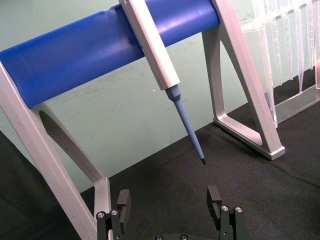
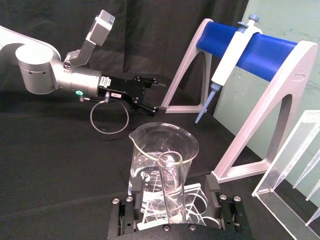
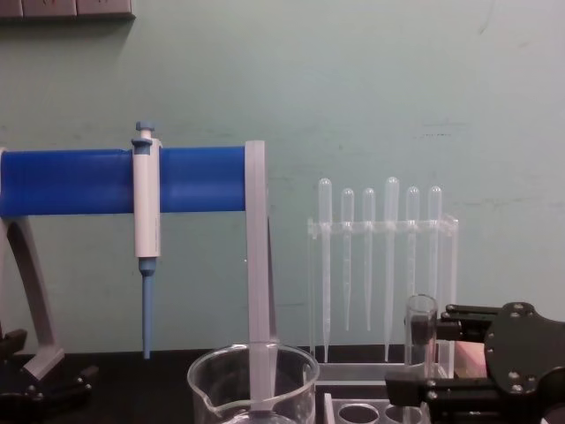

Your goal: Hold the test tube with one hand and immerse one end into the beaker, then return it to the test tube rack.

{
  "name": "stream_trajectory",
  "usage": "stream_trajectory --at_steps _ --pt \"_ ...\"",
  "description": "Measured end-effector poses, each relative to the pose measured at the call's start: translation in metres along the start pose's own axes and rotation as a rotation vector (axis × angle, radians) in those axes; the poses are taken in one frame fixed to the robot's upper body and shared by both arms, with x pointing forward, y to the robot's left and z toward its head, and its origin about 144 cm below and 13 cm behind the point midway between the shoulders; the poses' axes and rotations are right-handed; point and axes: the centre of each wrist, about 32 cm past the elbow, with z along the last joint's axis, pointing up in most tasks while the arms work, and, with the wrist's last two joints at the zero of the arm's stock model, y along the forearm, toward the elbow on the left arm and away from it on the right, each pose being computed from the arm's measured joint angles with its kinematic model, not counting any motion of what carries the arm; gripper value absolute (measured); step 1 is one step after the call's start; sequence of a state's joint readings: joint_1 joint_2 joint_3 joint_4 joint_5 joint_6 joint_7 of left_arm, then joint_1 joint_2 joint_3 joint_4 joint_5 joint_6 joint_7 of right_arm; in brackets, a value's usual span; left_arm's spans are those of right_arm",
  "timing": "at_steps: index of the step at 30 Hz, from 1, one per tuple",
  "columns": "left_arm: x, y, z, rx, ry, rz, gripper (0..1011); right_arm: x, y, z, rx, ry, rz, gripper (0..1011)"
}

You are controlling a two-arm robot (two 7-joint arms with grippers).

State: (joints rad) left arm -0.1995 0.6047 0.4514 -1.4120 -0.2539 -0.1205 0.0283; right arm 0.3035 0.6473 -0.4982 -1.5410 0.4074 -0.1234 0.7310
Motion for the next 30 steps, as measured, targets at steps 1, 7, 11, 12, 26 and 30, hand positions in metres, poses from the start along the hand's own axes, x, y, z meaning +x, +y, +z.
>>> stream_trajectory --at_steps 1,7,11,12,26,30 --pt "0.0000 0.0000 0.0000 0.000 0.000 0.000 1000 0.0000 0.0000 0.0000 0.000 0.000 0.000 787" --pt "0.0000 0.0000 0.0000 0.000 0.000 0.000 1000 0.0000 -0.0003 0.0000 0.000 0.001 0.000 594" --pt "0.0000 0.0000 0.0000 0.000 0.000 0.000 1000 0.0001 -0.0004 0.0001 0.000 0.001 0.000 468" --pt "0.0000 0.0000 0.0000 0.000 0.000 0.000 1000 0.0001 -0.0004 0.0002 0.000 0.001 0.000 449" --pt "0.0000 0.0000 0.0000 0.000 0.000 0.000 1000 0.0002 -0.0005 0.0004 0.001 0.002 -0.001 225" --pt "0.0000 0.0000 0.0000 0.000 0.000 0.000 1000 0.0002 -0.0005 0.0004 0.001 0.002 -0.001 225"
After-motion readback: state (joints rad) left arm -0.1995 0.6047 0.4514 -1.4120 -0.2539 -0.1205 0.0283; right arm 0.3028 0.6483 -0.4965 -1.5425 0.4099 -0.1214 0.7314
